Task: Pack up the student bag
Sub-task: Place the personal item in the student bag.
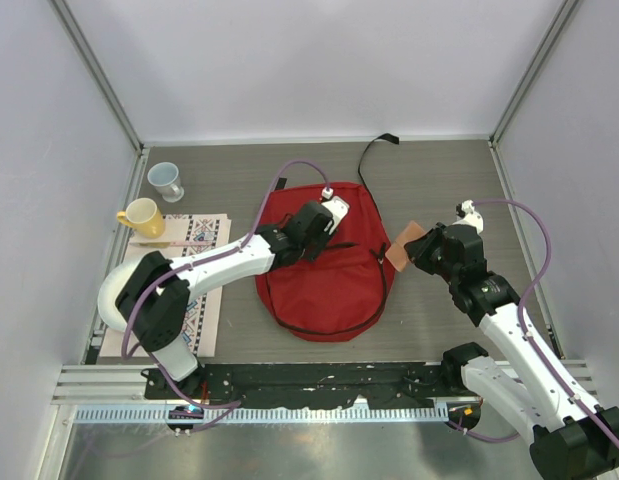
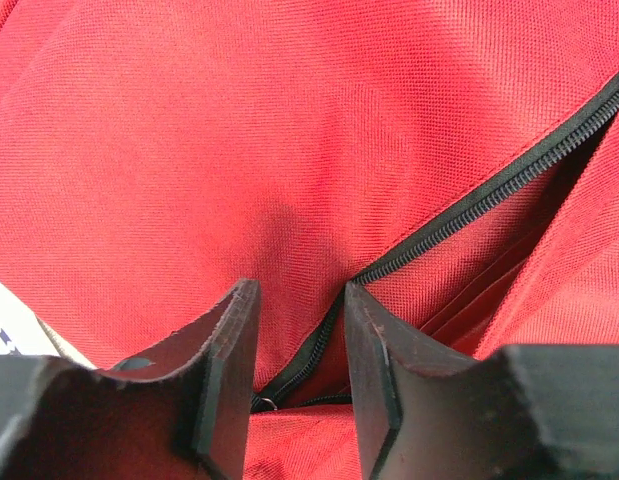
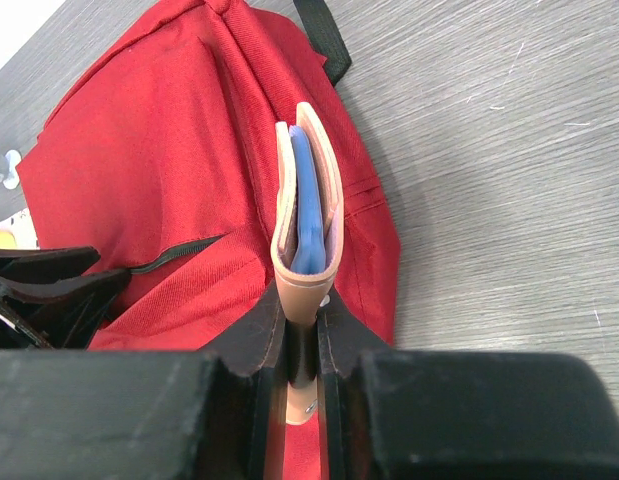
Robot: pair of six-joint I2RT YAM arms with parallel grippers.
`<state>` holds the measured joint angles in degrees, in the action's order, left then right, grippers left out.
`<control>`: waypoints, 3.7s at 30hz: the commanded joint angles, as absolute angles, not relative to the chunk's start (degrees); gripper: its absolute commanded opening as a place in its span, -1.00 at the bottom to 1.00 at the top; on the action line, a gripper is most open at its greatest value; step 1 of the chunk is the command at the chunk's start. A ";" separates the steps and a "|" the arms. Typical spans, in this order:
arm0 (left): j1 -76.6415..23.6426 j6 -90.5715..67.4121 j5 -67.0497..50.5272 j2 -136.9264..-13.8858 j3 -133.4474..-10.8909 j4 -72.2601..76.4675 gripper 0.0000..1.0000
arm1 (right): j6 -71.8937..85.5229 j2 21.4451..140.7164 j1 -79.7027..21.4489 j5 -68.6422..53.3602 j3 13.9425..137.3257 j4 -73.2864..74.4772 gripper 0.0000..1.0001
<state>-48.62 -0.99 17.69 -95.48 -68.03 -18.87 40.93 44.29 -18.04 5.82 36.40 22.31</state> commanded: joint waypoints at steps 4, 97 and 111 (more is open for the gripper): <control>-47.90 -0.26 19.07 -96.06 -68.64 -18.37 -0.32 | 41.75 44.21 -18.19 5.80 36.74 19.25 -0.84; -48.25 -33.57 4.22 -85.87 -72.60 -24.17 -0.86 | 80.07 81.48 -24.87 -19.17 18.29 -59.76 -0.98; -49.30 -40.95 0.18 -86.75 -72.24 -19.43 -0.88 | 79.46 77.61 -24.09 -4.22 17.40 -64.60 -0.98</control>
<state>-47.77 -36.56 4.40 -88.36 -71.44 -21.91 79.53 78.76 -25.39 -12.32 16.75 -56.12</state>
